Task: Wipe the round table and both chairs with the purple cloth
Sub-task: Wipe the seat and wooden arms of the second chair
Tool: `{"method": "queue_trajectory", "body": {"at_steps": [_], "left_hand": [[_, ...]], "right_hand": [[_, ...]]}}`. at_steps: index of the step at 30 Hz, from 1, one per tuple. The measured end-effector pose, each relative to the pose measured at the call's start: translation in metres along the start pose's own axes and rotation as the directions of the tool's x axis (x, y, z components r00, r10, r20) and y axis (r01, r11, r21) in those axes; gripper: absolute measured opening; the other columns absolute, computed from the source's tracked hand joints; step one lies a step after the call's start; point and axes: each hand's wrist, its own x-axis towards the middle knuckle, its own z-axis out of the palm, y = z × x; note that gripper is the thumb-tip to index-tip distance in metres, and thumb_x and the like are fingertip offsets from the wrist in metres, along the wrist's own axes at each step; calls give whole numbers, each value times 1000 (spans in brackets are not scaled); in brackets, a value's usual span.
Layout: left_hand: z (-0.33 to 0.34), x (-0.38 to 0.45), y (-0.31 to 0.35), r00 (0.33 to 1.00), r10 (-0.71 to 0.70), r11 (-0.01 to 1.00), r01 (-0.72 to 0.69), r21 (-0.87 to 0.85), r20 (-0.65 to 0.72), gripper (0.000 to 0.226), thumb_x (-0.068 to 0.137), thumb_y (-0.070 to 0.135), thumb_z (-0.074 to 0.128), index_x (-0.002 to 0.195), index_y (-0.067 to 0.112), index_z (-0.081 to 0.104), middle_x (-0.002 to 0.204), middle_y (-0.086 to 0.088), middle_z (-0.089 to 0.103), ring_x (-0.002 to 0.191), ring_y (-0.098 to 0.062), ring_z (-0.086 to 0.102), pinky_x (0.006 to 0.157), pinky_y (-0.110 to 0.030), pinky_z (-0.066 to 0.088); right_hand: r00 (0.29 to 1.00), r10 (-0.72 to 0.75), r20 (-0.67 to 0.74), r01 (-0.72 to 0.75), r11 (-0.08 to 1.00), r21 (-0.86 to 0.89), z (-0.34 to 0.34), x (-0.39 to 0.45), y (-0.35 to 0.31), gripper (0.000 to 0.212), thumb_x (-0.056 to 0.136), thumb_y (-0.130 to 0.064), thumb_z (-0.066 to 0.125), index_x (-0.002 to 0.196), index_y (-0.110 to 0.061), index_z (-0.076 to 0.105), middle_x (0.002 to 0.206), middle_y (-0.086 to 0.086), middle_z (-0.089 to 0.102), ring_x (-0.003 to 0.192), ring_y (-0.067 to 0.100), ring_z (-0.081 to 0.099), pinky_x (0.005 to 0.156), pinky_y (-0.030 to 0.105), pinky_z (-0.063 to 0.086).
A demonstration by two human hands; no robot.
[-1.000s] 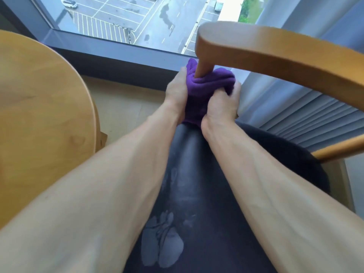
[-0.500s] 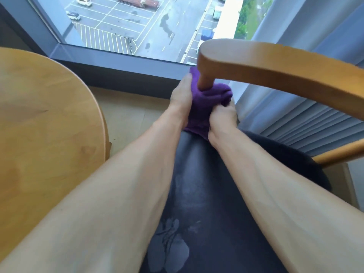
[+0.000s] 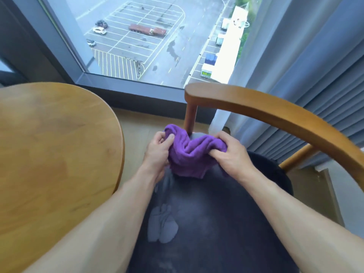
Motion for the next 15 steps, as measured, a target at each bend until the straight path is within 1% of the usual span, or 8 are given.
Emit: {"method": "queue_trajectory", "body": {"at_steps": [3, 6, 8, 9, 11, 13, 14, 15], "left_hand": [[-16, -31, 24, 976, 212, 918, -213, 334, 40, 36, 79, 20, 70, 61, 21, 39, 64, 5, 42, 61, -9, 40, 56, -25, 32], [-25, -72, 49, 926, 362, 752, -359, 552, 109, 37, 74, 10, 71, 58, 16, 37, 71, 6, 44, 61, 0, 41, 58, -18, 30], [-31, -101, 66, 895, 439, 676, -384, 628, 76, 31, 70, 10, 70, 56, 13, 43, 94, 9, 60, 81, 7, 50, 72, -17, 36], [-36, -118, 74, 886, 462, 647, -366, 669, 38, 25, 67, 16, 69, 55, 14, 47, 109, 10, 63, 97, 3, 52, 81, -20, 37], [-43, -154, 90, 878, 478, 654, -332, 679, -32, 17, 64, 21, 66, 55, 14, 52, 116, 12, 66, 108, -2, 55, 87, -23, 40], [-44, -190, 102, 888, 454, 746, -333, 576, -74, 19, 69, 12, 64, 59, 3, 51, 75, 19, 66, 73, 7, 58, 64, -23, 43], [-43, -208, 109, 887, 453, 767, -338, 546, -87, 21, 70, 11, 63, 59, 6, 46, 55, 18, 51, 54, 3, 47, 52, -25, 34], [-42, -224, 114, 880, 464, 767, -343, 543, -99, 25, 69, 16, 63, 58, 12, 41, 50, 15, 37, 48, -2, 35, 49, -27, 25]], "right_hand": [[996, -52, 67, 67, 971, -230, -38, -21, -1, 22, 81, -35, 71, 80, -25, 52, 73, -8, 63, 74, 14, 60, 63, 30, 46], [981, -145, 126, 180, 921, -344, -65, -44, -11, 26, 84, -40, 70, 79, -24, 51, 74, -7, 62, 74, 15, 58, 65, 32, 45], [972, -200, 123, 232, 907, -352, -81, -58, -19, 27, 85, -39, 71, 76, -24, 50, 73, -7, 60, 72, 12, 56, 63, 29, 42], [966, -228, 121, 256, 903, -346, -89, -66, -26, 28, 86, -37, 71, 74, -23, 50, 71, -7, 59, 70, 9, 55, 62, 27, 42], [950, -280, 141, 311, 893, -326, -105, -78, -44, 31, 87, -36, 70, 74, -19, 49, 71, -5, 58, 70, 9, 53, 64, 23, 40], [934, -306, 182, 348, 895, -281, -117, -90, -67, 28, 91, -33, 68, 77, -17, 50, 75, -2, 60, 72, 11, 54, 66, 25, 41], [926, -316, 206, 362, 898, -250, -121, -95, -79, 26, 92, -31, 67, 78, -17, 51, 76, -1, 61, 72, 12, 54, 66, 25, 40], [918, -326, 227, 374, 902, -215, -125, -98, -90, 23, 93, -29, 66, 78, -18, 52, 77, 0, 61, 72, 13, 54, 66, 27, 41]]}}
